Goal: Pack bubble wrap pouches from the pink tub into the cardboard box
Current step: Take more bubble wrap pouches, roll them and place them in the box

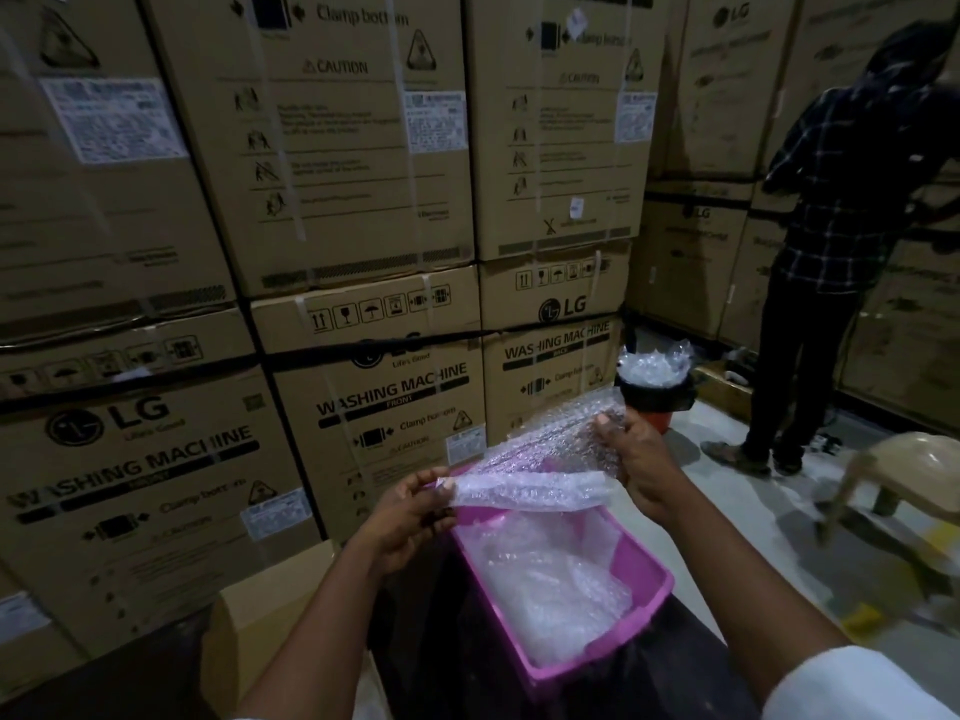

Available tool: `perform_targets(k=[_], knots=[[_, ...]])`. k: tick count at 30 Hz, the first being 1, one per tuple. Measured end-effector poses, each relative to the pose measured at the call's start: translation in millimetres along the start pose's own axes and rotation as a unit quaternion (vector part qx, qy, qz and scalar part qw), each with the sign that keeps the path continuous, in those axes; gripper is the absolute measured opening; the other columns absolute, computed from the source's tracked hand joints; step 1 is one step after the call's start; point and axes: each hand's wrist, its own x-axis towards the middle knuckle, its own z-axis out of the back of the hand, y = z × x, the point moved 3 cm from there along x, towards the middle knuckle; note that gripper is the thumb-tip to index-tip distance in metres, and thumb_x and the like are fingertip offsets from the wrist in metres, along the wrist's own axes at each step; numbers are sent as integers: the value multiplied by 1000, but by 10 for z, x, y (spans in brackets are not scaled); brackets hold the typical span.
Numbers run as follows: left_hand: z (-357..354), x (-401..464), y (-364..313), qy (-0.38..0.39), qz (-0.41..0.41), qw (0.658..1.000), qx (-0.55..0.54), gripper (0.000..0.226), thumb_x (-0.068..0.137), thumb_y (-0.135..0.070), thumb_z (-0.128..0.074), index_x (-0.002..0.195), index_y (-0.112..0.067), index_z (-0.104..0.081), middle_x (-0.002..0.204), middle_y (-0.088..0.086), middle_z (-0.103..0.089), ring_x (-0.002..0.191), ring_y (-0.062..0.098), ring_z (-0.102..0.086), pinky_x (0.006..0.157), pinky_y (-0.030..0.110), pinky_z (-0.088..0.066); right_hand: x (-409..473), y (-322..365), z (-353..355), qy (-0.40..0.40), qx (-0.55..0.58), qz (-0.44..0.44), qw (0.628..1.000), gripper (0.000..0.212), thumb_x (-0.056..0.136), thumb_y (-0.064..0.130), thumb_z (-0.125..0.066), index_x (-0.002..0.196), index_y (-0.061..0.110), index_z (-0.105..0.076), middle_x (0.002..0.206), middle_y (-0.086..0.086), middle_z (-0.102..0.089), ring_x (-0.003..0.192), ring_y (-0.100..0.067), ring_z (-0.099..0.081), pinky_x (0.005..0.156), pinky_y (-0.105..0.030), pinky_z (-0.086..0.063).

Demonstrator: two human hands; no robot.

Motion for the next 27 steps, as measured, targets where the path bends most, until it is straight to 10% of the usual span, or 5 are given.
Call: perform_targets(k=[5,10,15,21,27], knots=[[58,-111,-81,40,-2,998,50,45,78,-11,-71,121,-14,-58,115,20,-63,86,27,-66,69,35,-57,-81,93,-106,35,-24,3,999,21,93,10,-57,114,8,-59,104,-15,-66,92,-25,-66,81,-42,-54],[-61,-168,-438,33,-37,956,288,85,73,-66,-62,139,-17,-39,125,2,-55,105,17,-58,83,27,-49,-166,464,-316,113,-42,1,993,30,89,5,-58,119,1,-57,108,-20,-65,98,-33,-64,86,-43,-55],[-355,-136,-903,98,-66,985,128,86,53,-74,-73,123,-35,-44,123,9,-59,109,28,-57,91,40,-49,-344,1074,-683,234,-8,27,972,24,74,10,-66,97,8,-66,87,-8,-69,79,-20,-68,71,-31,-58],[-594,-295,-1078,175,28,984,29,51,76,-42,-71,109,-4,-64,101,16,-67,92,30,-63,87,43,-53,-247,1381,-769,179,0,110,978,16,82,4,-57,98,7,-60,83,-5,-70,74,-15,-70,68,-28,-59],[-621,-455,-1451,81,-140,973,165,22,85,-10,-66,106,-8,-59,85,7,-62,66,15,-57,59,29,-50,-215,1378,-604,153,-93,129,975,21,95,3,-52,109,16,-60,96,-3,-71,83,-17,-67,71,-33,-54]])
